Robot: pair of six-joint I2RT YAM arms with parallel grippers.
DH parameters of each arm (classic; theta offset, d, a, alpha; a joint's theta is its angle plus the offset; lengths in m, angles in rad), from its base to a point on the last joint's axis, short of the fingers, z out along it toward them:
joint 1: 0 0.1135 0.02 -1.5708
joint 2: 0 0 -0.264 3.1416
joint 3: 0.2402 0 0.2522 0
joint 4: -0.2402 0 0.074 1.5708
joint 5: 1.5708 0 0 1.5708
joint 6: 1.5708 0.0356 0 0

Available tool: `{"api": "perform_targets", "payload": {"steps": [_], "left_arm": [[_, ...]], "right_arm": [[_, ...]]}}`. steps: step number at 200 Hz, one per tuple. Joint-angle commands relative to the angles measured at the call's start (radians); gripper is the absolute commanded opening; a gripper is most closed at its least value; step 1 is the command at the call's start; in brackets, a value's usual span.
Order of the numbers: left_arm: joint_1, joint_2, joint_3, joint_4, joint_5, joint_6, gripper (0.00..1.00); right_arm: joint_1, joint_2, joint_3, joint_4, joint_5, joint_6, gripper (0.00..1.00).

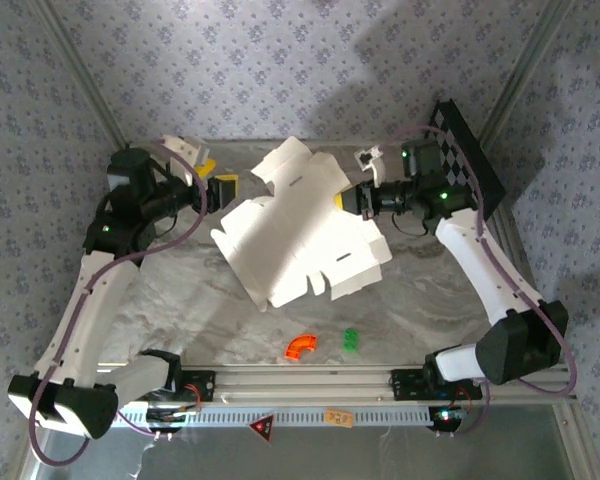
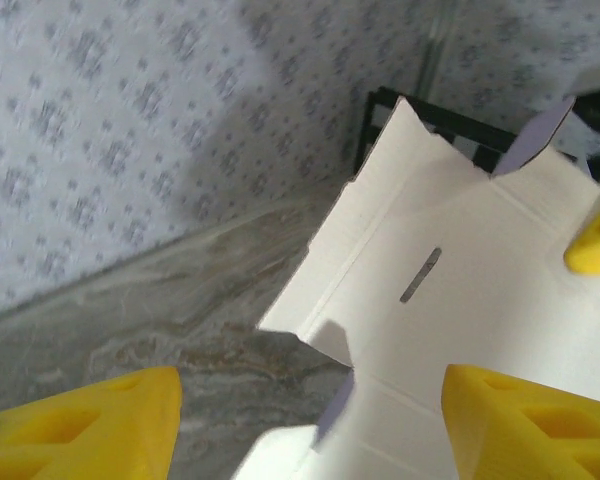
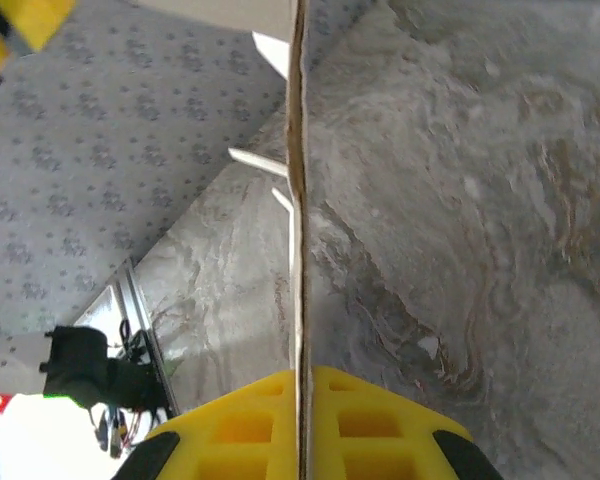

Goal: Fold the paper box

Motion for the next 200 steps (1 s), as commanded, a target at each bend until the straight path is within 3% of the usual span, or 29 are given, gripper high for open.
{"api": "perform_targets", "payload": {"steps": [1, 40, 76, 138, 200], "left_arm": [[0.001, 0.015, 0.014, -0.016, -0.023, -0.136, 0.7], [-0.003, 0.087, -0.084, 0.066, -0.006, -0.305, 0.69], [-0.058, 0.177, -0.176, 0.147, -0.033, -0.401, 0.66], [-0.163, 0.28, -0.312, 0.192, -0.059, -0.464, 0.49], [-0.172, 0.331, -0.455, 0.245, -0.042, -0.515, 0.3]], "right_arm": [[0.013, -0.022, -0.132, 0.314, 0.077, 0.334, 0.0], [0.013, -0.017, -0.34, 0.513, 0.174, 0.498, 0.0], [-0.005, 0.044, -0.461, 0.682, 0.153, 0.602, 0.0], [-0.038, 0.133, -0.481, 0.58, 0.159, 0.489, 0.0], [-0.065, 0.166, -0.448, 0.406, 0.212, 0.329, 0.0]]}}
